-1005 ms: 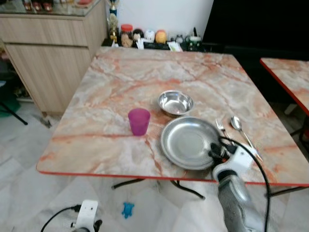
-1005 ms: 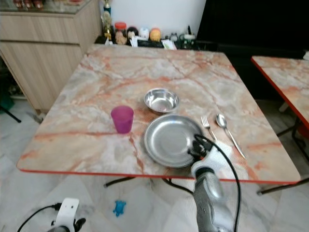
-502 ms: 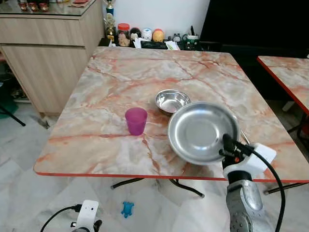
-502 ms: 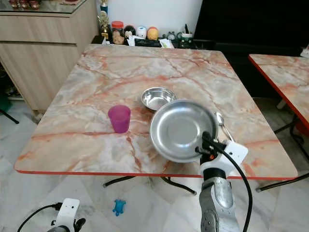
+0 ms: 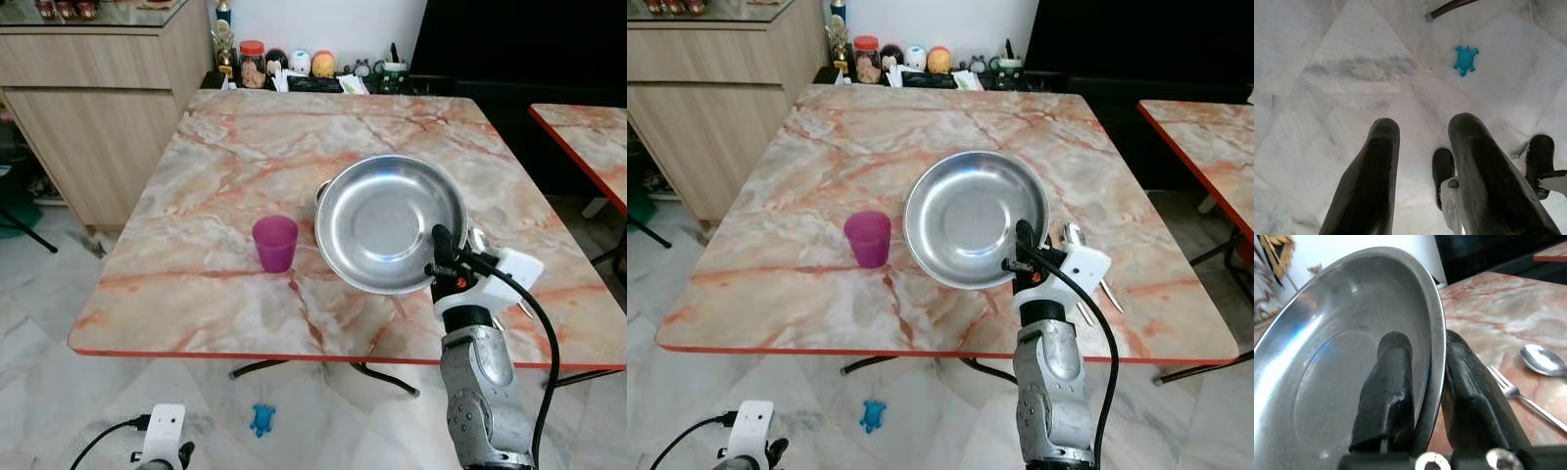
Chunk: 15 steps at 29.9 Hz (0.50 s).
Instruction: Setting the table
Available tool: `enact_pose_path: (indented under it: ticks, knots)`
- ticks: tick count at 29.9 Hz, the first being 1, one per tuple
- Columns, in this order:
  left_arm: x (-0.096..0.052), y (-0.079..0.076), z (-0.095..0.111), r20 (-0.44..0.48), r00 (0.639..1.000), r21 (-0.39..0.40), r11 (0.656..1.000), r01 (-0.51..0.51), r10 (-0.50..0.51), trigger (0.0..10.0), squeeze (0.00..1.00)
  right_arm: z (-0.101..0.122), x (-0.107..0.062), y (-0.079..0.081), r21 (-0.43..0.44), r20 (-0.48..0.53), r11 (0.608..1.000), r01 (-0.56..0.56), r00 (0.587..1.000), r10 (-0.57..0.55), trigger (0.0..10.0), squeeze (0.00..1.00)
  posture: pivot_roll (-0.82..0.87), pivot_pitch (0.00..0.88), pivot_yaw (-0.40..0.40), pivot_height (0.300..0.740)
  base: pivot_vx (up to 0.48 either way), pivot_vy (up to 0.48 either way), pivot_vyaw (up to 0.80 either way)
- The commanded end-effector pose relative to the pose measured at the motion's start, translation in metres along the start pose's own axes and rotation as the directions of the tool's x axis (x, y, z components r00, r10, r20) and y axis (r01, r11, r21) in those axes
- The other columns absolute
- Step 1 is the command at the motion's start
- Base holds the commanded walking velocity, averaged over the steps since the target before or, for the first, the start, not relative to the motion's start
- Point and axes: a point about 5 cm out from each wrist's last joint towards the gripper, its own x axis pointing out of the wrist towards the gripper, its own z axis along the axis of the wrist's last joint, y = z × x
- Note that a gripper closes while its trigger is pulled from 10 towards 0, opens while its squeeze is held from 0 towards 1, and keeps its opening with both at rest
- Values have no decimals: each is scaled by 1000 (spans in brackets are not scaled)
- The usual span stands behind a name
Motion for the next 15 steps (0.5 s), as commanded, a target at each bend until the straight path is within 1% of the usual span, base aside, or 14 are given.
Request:
enact_pose_path:
  ticks: [1, 5, 12, 15]
  knots:
    - [-1, 0, -6, -22, 1000, 13, 1000, -5, 5, 10000, 0, 7, 5, 7, 19, 42, 1000, -24, 999, 23, 10000, 0, 93, 11, -51, 740, 0, -315, 0]
    - [-1, 0, -3, -12, 1000, 49, 999, -5, 6, 10000, 0, 5, 7, 12, 29, 31, 998, -52, 998, 51, 10000, 0, 93, 0, -49, 740, 0, -318, 0]
    - [-1, 0, -4, -13, 1000, 43, 999, -7, 8, 10000, 0, 3, 6, 14, 36, 29, 998, -60, 998, 59, 10000, 0, 92, 0, -51, 740, 0, -319, 0]
    - [0, -3, -3, -12, 1000, 53, 999, -2, 2, 10000, 0, 1, 6, 14, 41, 25, 997, -70, 997, 69, 10000, 0, 93, 0, -58, 740, 0, -319, 0]
